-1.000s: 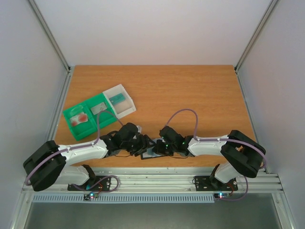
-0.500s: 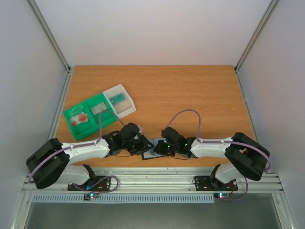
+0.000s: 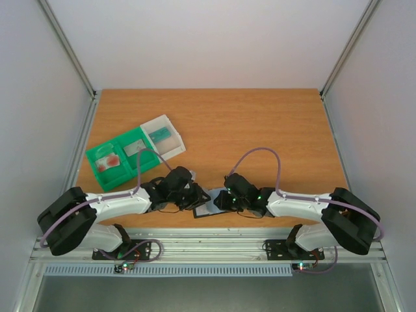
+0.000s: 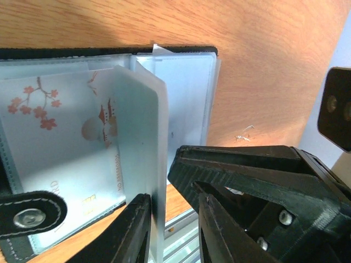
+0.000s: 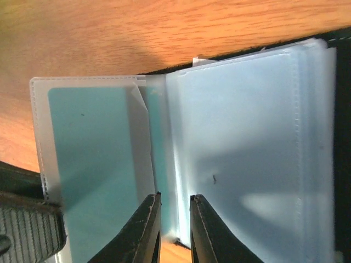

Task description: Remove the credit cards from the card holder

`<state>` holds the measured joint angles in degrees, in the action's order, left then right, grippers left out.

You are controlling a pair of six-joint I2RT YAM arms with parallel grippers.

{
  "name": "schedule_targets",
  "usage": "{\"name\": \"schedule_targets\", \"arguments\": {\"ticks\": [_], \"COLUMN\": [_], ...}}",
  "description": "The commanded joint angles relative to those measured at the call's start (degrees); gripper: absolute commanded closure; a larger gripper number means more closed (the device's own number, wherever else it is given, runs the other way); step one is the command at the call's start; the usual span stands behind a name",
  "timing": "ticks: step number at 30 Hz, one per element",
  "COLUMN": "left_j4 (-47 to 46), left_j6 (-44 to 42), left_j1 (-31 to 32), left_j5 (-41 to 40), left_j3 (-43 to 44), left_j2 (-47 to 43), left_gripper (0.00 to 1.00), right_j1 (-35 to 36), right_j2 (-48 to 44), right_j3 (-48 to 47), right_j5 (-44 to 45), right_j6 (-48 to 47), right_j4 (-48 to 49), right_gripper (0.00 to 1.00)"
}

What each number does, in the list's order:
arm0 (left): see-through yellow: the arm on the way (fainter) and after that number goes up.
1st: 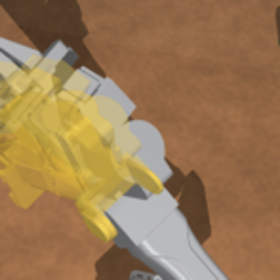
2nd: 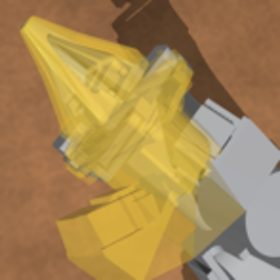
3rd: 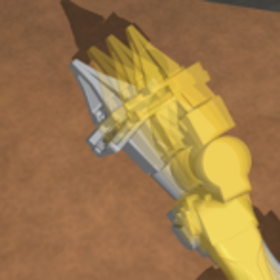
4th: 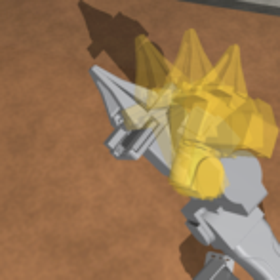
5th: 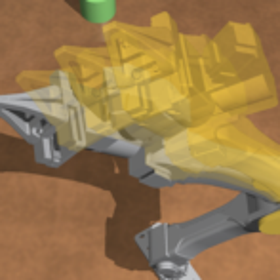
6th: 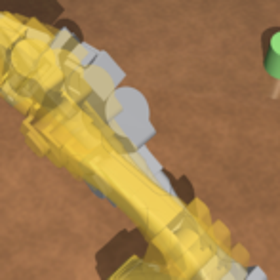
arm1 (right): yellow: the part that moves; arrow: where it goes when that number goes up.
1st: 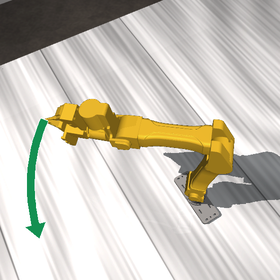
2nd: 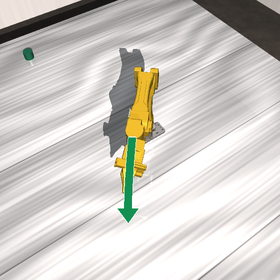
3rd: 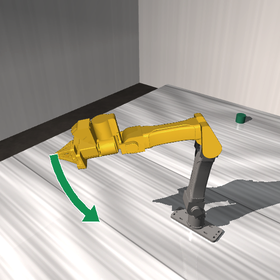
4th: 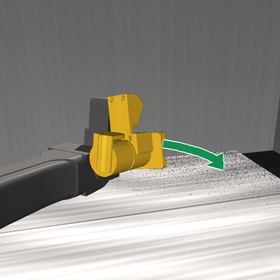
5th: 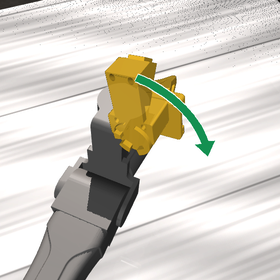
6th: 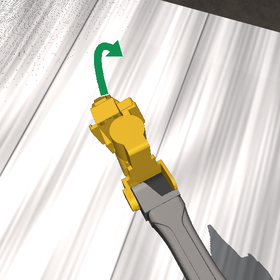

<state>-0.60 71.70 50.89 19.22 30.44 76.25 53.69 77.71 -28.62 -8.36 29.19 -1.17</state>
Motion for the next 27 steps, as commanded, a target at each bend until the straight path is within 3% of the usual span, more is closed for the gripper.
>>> {"name": "schedule_targets", "arguments": {"ticks": [1, 19, 27], "left_j4": [-1.90, -1.44, 3.03], "left_j6": [-1.02, -1.87, -3.13], "left_j1": [0.57, 1.67, 1.67], "left_j5": [-0.61, -0.68, -3.81], "left_j3": [2.69, 5.59, 5.69], "left_j2": [1.49, 4.46, 3.05], "left_gripper": [0.74, 0.81, 0.72], "right_j1": [0.25, 0.27, 0.26], "right_j2": [-3.86, -16.34, -15.27], "right_j3": [0.48, 2.93, 0.86], "right_j5": [4.31, 2.17, 5.78], "right_j6": [-3.02, -7.27, -8.41], "right_j4": [-5.38, -10.59, -14.55], "right_gripper": [0.83, 0.73, 0.73]}}
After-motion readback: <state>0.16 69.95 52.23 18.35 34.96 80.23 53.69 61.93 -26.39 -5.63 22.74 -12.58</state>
